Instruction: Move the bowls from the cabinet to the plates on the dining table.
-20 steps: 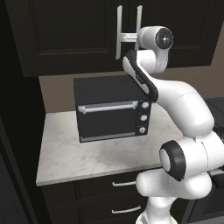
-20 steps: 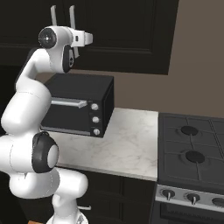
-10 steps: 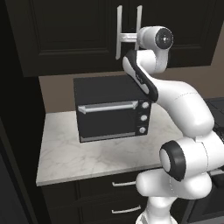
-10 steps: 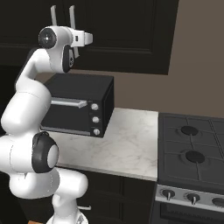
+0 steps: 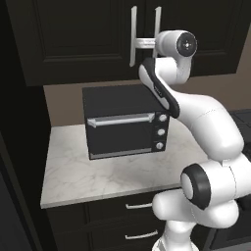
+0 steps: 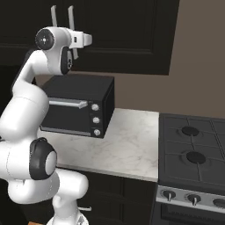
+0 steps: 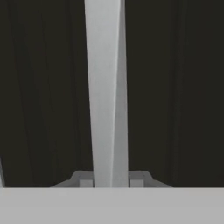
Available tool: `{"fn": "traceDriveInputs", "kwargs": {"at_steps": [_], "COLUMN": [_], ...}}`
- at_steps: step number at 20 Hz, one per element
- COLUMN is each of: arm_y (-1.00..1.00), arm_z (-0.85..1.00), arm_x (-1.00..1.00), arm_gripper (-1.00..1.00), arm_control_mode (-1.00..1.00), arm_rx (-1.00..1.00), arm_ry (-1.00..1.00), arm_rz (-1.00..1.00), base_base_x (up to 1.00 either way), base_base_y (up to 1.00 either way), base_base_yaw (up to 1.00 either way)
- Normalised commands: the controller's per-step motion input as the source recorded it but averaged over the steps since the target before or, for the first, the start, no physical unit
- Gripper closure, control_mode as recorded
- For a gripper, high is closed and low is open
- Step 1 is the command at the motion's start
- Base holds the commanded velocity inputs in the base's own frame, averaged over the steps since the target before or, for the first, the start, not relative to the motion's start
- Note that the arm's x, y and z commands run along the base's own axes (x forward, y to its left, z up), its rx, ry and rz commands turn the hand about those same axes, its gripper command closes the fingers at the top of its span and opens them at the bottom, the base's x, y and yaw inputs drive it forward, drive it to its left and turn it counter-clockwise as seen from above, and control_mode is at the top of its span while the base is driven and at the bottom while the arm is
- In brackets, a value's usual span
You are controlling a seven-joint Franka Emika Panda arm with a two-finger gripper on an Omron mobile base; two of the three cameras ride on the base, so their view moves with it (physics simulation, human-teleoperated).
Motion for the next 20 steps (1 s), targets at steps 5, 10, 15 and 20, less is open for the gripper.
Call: {"fn": "traceDriveInputs", "kwargs": {"at_steps": [5, 10, 15, 20], "arm_y": [0.0, -0.02, -0.04, -0.02], "arm_z": [0.0, -0.01, -0.01, -0.03], "arm_x": [-0.3, -0.26, -0.22, -0.21], "arm_gripper": [1.0, 1.0, 1.0, 1.0], "arm_control_mode": [-1.0, -1.0, -1.0, -1.0], "arm_rx": [0.0, 0.0, 0.0, 0.0], "arm_ry": [0.01, 0.01, 0.02, 0.02], "arm_rz": [0.01, 0.05, 0.1, 0.1], "base_base_x": [0.0, 0.0, 0.0, 0.0], "base_base_y": [0.0, 0.0, 0.0, 0.0], "base_base_yaw": [0.0, 0.0, 0.0, 0.0]}}
